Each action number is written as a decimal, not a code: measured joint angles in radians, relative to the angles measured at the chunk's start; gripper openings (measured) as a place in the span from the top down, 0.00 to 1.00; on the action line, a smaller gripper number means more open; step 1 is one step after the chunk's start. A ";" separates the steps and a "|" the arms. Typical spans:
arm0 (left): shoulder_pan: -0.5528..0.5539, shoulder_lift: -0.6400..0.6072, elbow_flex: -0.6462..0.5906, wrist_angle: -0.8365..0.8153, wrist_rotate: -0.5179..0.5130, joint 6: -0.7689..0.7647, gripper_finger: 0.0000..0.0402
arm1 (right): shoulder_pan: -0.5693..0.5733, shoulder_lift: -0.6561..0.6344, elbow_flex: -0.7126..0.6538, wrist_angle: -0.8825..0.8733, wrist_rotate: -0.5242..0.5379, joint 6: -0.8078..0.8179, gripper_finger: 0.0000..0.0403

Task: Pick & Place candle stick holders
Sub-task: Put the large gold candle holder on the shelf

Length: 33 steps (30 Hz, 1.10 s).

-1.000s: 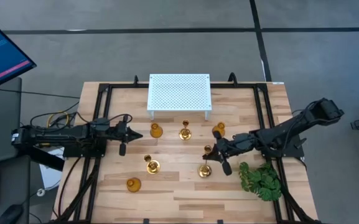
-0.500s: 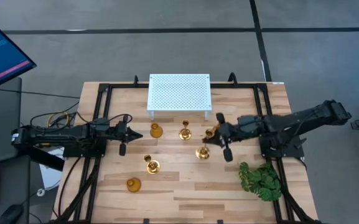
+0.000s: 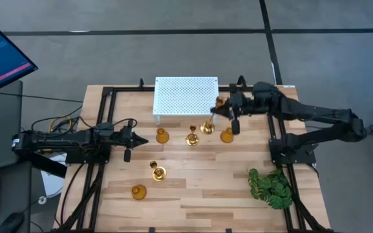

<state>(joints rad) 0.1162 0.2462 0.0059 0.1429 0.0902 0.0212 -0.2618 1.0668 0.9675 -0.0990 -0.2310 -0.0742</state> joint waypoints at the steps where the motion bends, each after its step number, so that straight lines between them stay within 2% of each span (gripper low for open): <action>1: 0.000 0.000 0.000 0.000 0.000 0.000 0.99 | -0.027 0.000 0.000 0.001 -0.011 -0.006 0.99; 7: 0.000 0.000 0.000 0.000 0.000 0.000 0.99 | -0.180 0.000 0.002 0.040 -0.040 -0.010 0.99; 15: 0.000 0.000 0.000 0.001 0.000 0.000 0.99 | -0.330 0.080 0.014 0.162 -0.164 0.013 1.00; 20: 0.000 0.000 0.000 0.002 0.000 0.000 0.99 | -0.390 0.205 0.123 0.150 -0.171 0.021 1.00; 26: 0.000 0.000 0.000 0.005 0.000 0.000 0.99 | -0.447 0.365 0.315 0.046 -0.193 0.011 1.00; 33: 0.000 0.000 0.000 0.005 0.000 0.000 0.99 | -0.490 0.476 0.408 0.013 -0.191 0.011 0.99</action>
<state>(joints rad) 0.1162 0.2462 0.0059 0.1478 0.0902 0.0216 -0.7517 1.5427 1.3752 -0.0861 -0.4221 -0.0628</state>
